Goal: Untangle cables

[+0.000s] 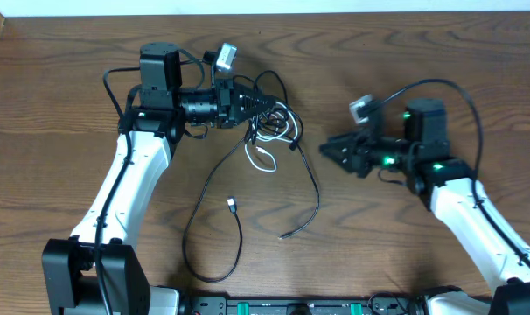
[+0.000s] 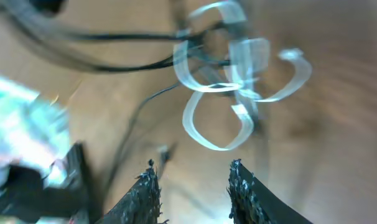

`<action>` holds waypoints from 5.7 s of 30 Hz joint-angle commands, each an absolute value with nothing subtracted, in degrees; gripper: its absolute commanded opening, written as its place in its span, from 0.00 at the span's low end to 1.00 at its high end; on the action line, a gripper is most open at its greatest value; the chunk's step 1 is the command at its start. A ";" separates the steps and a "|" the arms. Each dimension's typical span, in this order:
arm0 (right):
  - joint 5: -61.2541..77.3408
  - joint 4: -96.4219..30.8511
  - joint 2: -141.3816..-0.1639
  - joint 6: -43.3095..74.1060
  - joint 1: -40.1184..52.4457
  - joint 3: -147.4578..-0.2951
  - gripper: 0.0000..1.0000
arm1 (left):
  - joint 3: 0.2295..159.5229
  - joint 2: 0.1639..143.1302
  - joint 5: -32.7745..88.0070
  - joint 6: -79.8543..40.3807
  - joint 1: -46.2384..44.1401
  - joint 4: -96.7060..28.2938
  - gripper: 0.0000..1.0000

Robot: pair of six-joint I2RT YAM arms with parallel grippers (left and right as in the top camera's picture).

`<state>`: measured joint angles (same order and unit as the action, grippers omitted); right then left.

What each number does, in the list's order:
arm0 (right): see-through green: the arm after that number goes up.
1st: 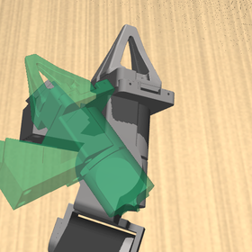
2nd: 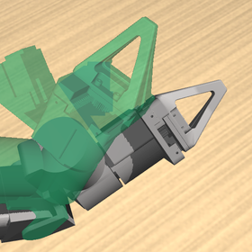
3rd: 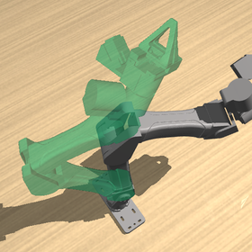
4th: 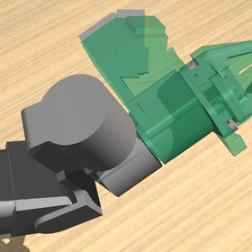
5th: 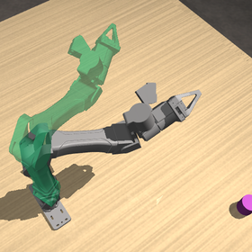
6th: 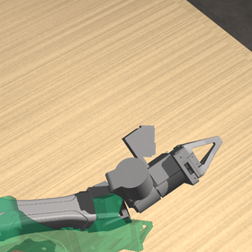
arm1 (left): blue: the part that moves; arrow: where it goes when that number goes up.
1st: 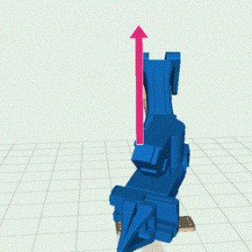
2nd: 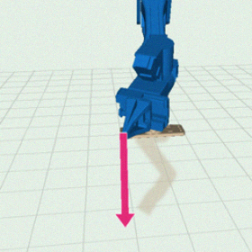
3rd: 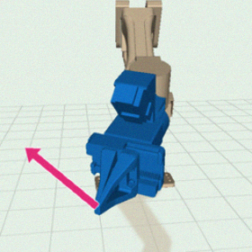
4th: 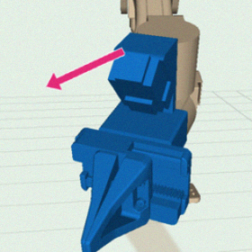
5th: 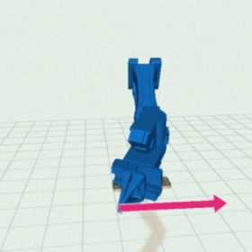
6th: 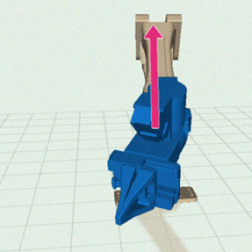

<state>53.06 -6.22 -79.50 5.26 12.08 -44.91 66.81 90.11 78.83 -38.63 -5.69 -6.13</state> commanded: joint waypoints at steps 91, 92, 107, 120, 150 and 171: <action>23.77 3.18 -93.01 19.66 -12.03 -45.23 0.14 | 67.59 88.64 76.27 -19.44 -5.56 -13.41 0.08; 26.39 3.18 -93.01 19.66 -11.99 -45.23 0.18 | 67.59 88.64 76.29 -18.37 -5.56 -13.43 0.08; 63.70 2.81 -93.01 27.27 1.98 -45.21 0.33 | 67.59 88.64 59.66 -47.42 -9.76 -12.71 0.08; 45.87 2.07 -93.01 14.92 21.61 -45.21 0.41 | 67.59 88.64 48.16 -84.53 -14.76 -12.58 0.08; 21.56 5.48 -92.99 3.46 33.80 -45.21 0.01 | 67.59 88.64 55.37 -90.72 -14.74 -12.60 0.08; 48.60 -17.54 -70.70 7.20 23.51 -45.21 0.01 | 67.59 88.68 21.30 -66.83 -11.53 -29.15 0.08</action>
<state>39.66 -17.12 -73.89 6.52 25.15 -45.06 66.81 90.11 32.91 -71.11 -12.10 -25.12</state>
